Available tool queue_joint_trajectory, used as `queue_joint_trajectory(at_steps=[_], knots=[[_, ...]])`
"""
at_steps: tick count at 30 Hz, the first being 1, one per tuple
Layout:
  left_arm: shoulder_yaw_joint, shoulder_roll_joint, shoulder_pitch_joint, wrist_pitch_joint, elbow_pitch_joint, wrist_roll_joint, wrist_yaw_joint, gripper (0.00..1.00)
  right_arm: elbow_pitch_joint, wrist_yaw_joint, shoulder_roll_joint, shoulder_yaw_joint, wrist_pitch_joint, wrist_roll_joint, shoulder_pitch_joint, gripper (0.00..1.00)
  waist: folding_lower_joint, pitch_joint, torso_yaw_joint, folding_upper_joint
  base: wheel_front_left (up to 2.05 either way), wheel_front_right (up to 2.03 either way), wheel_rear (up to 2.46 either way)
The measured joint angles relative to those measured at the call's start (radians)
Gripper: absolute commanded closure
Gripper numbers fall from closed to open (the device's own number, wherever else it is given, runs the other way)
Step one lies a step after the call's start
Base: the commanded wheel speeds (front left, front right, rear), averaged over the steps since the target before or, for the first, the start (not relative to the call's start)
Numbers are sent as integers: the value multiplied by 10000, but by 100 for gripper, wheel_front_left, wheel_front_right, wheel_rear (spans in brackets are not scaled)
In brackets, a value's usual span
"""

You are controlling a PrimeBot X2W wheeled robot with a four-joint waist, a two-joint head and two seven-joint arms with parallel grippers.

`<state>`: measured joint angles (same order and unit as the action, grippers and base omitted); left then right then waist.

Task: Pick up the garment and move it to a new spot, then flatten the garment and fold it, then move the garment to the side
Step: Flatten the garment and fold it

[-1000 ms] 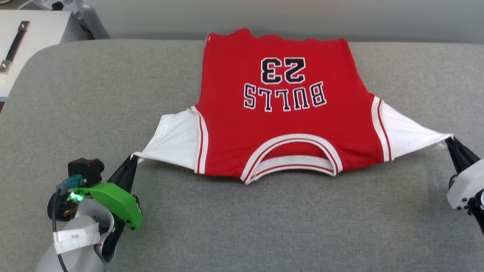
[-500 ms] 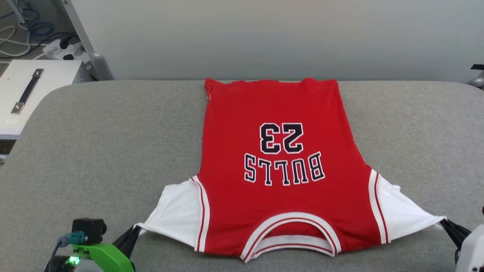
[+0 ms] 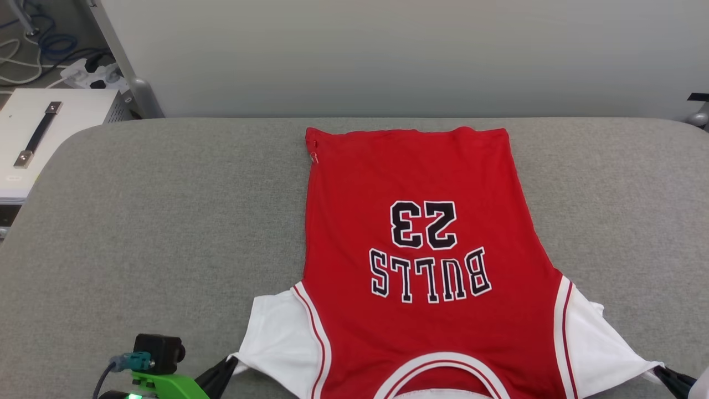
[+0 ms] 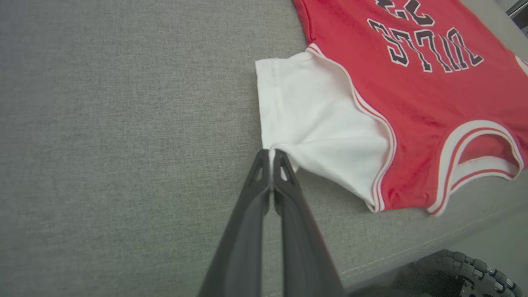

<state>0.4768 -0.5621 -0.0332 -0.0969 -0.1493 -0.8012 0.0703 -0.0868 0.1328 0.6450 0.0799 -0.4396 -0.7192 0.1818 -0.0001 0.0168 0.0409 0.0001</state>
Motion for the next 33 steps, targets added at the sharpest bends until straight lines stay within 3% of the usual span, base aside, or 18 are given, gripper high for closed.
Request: queue_joint_trajectory(at_steps=[1,2,9,18,26,33], knots=[[35,-8,1,-146,136,-19,-13,100,132,-2,2,-13,-96,92,-2,25,0,43,8,0,0,0,0],[90,-36,2,-403,368,-52,-58,100,303,-2,-12,-94,-267,144,-12,0,0,119,23,0,0,0,0],[376,-451,37,-1983,2096,-128,-558,100,1444,-8,92,-617,-1860,-190,-588,0,0,710,175,0,0,0,0],[533,-1037,194,-3668,4332,-244,-1453,100,2374,-10,111,-1319,-4936,-489,-4053,0,1,2069,550,0,0,0,0],[752,-986,822,-3971,5248,163,-1549,100,1035,-10,-472,-1381,-7770,629,-8123,0,1,3530,1209,0,0,0,0],[976,-644,1246,-3873,5350,272,-1457,100,-627,-10,-692,-1333,-8594,2084,-10637,0,2,4621,2003,0,0,0,0]])
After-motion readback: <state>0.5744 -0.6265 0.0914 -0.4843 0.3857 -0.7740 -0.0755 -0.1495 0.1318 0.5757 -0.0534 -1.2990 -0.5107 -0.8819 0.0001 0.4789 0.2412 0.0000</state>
